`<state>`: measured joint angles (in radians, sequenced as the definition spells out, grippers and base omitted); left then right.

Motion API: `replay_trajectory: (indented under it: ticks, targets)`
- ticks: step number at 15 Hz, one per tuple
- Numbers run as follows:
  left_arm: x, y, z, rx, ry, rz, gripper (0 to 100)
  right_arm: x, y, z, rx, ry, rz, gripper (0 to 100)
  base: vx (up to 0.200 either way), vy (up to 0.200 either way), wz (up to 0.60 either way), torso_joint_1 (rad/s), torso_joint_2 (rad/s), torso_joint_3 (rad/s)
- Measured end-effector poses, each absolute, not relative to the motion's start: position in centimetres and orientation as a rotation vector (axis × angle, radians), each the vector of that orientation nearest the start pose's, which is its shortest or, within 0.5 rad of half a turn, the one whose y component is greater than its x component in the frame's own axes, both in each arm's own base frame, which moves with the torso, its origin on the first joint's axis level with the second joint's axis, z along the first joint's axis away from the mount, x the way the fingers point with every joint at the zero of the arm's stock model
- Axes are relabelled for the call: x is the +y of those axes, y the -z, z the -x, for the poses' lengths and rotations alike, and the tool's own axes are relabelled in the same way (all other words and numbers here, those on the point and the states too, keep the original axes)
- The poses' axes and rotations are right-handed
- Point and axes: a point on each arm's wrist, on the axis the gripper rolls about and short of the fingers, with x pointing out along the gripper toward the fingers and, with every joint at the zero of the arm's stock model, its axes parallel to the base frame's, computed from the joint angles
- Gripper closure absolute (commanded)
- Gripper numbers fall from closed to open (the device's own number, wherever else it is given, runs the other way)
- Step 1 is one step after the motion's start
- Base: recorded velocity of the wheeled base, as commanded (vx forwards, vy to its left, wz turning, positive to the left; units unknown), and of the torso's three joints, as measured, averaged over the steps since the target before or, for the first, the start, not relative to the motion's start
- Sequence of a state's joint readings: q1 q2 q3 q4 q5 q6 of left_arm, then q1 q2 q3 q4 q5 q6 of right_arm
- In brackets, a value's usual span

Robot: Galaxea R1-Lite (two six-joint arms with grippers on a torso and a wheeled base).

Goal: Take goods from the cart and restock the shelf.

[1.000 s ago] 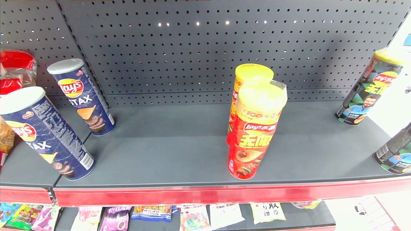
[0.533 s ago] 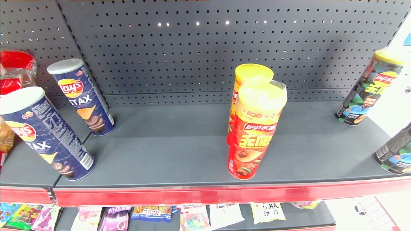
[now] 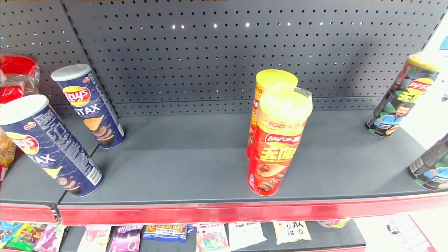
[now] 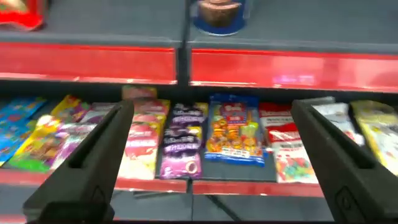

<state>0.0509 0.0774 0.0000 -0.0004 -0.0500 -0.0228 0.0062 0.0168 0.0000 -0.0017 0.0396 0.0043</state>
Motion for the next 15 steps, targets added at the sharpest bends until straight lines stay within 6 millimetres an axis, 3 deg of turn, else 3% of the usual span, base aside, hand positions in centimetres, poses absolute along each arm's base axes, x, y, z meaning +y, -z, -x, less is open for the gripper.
replay_trajectory:
  ticks: [11, 15]
  targets:
    - [0.00, -7.56, 2.27, 0.000, -0.001, 0.013, 0, 0.02, -7.57, 2.26, 0.002, -0.018, -0.007, 0, 0.000, 0.000, 0.00, 0.000, 0.00, 0.000]
    - [0.00, -7.55, 2.28, 0.000, -0.001, 0.013, 0, 0.02, -7.56, 2.26, 0.002, -0.018, -0.006, 0, -0.200, 0.000, 0.00, 0.008, 0.00, 0.005]
